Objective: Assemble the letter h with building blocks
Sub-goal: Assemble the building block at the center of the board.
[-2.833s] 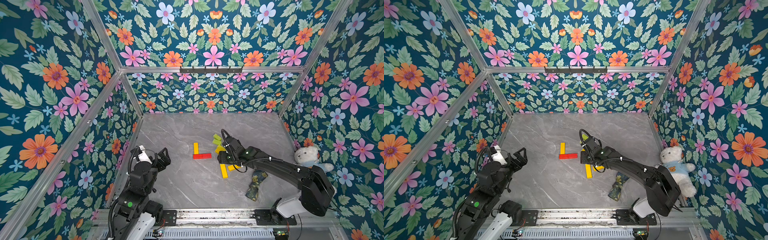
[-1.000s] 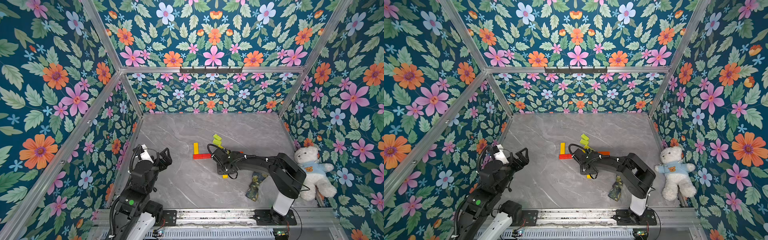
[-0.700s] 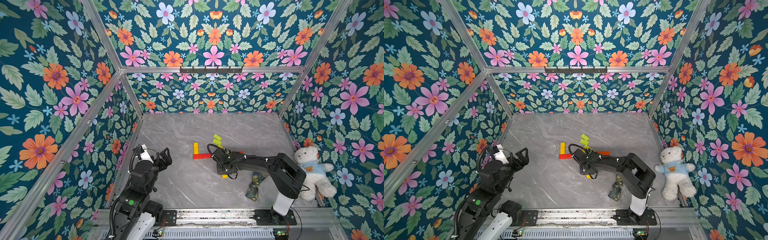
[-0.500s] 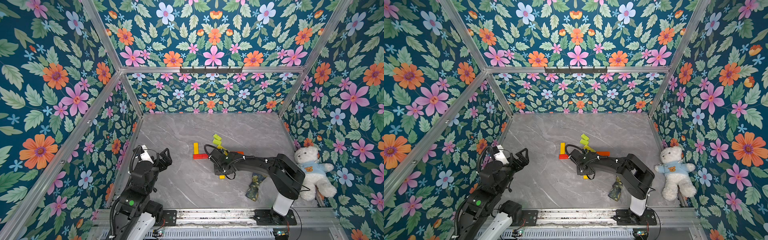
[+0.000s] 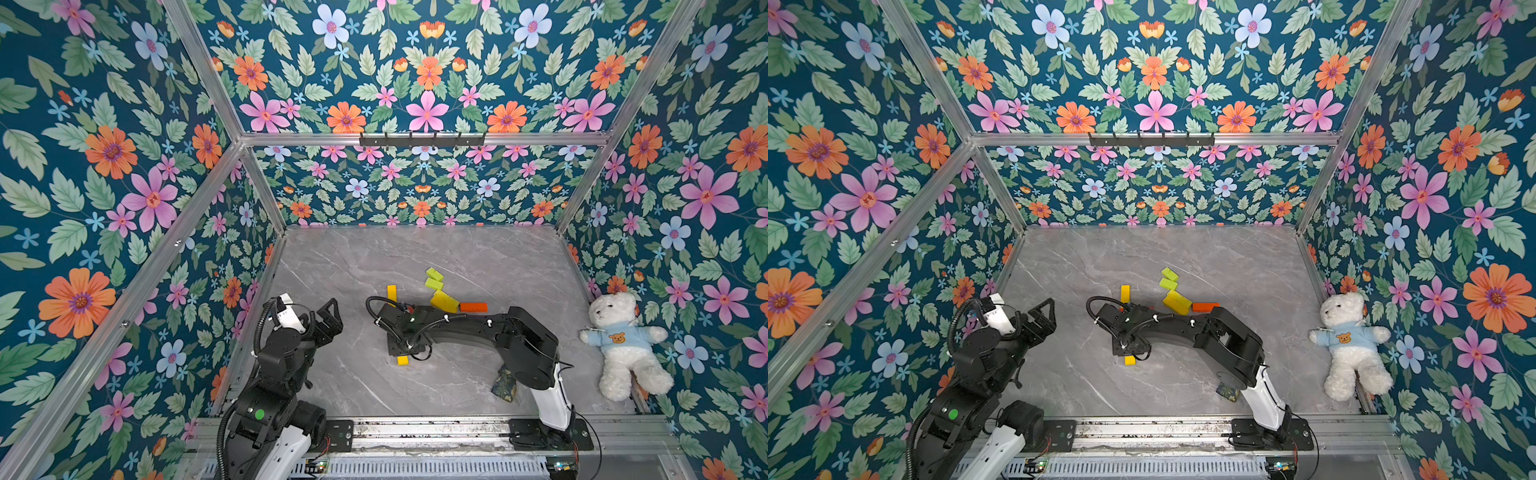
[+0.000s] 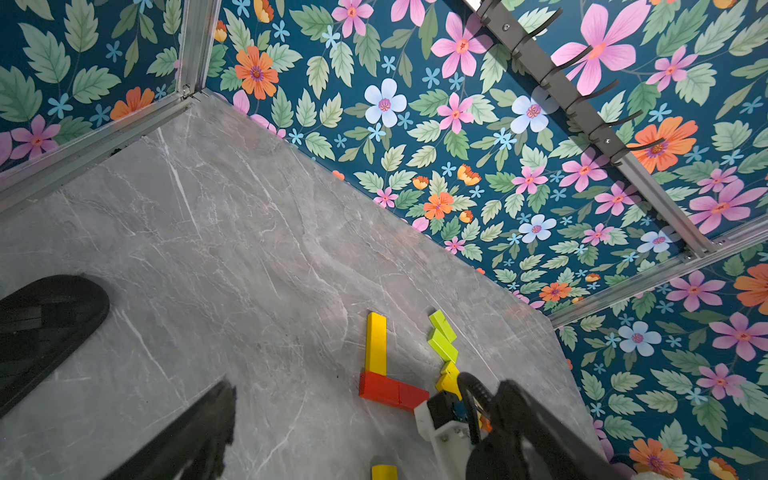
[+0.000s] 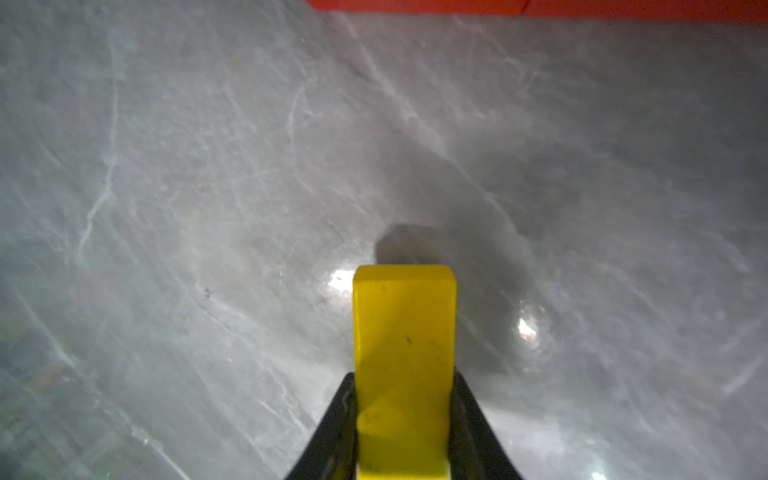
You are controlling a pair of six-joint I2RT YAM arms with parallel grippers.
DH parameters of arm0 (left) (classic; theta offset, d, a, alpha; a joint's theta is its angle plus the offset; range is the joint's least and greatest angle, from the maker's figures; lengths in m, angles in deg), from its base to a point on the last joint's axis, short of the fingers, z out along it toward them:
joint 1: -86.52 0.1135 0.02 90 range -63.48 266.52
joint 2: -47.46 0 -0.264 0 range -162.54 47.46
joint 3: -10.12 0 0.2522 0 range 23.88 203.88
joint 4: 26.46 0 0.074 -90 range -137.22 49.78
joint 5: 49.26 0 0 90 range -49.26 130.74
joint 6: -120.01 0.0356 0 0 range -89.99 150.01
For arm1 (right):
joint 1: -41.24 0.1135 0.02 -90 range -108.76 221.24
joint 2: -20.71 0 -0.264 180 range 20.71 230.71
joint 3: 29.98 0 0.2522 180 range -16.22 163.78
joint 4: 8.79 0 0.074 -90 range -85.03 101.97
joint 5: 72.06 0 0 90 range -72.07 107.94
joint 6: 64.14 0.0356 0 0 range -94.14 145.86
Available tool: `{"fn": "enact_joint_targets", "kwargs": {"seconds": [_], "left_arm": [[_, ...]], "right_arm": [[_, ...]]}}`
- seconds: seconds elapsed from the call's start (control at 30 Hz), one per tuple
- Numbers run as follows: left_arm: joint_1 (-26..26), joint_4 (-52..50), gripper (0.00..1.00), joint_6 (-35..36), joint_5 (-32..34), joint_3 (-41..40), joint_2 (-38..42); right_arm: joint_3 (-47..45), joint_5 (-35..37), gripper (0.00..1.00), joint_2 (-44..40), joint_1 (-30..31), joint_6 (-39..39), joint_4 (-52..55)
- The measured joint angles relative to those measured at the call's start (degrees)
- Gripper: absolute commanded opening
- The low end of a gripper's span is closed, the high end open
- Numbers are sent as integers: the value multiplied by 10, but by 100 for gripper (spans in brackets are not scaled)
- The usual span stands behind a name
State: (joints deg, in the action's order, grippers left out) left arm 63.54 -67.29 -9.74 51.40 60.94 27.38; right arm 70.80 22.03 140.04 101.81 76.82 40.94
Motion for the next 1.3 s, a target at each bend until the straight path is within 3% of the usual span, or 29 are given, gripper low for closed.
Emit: {"fn": "enact_joint_targets", "kwargs": {"seconds": [0.23,1.3], "left_arm": [[0,0,100,3,0,4,10],[0,-2,100,9,0,4,24]], "right_arm": [[59,13,4,37,0,-2,28],[127,10,10,91,-33,-28,18]]}}
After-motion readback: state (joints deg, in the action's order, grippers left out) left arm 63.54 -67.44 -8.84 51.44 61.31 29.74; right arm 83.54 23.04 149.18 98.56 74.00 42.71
